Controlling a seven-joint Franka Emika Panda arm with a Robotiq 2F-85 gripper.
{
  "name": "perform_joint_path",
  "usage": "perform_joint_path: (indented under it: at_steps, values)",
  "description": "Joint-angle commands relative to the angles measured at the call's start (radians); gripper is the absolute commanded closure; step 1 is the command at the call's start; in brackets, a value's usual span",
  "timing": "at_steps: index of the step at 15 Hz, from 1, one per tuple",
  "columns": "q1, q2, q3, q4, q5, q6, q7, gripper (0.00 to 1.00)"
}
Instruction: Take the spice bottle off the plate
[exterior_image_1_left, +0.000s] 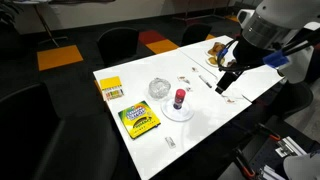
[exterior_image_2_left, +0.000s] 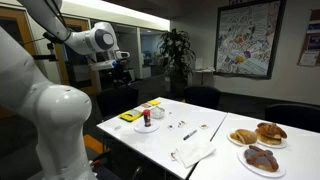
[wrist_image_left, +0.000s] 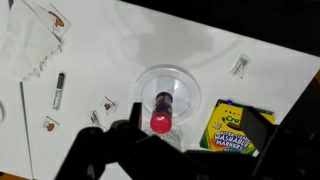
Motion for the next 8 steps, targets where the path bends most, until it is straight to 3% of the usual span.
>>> perform_joint_path:
  at_steps: [1,5,8]
  values:
    - [0.018,0.003,-0.017,0.002,-0.012,-0.002,0.009,0.0]
    - [0.032,0.034,-0.073,-0.015,-0.001,0.087,-0.106,0.0]
    - [0.051,0.058,-0.18,-0.054,0.045,0.227,-0.274,0.0]
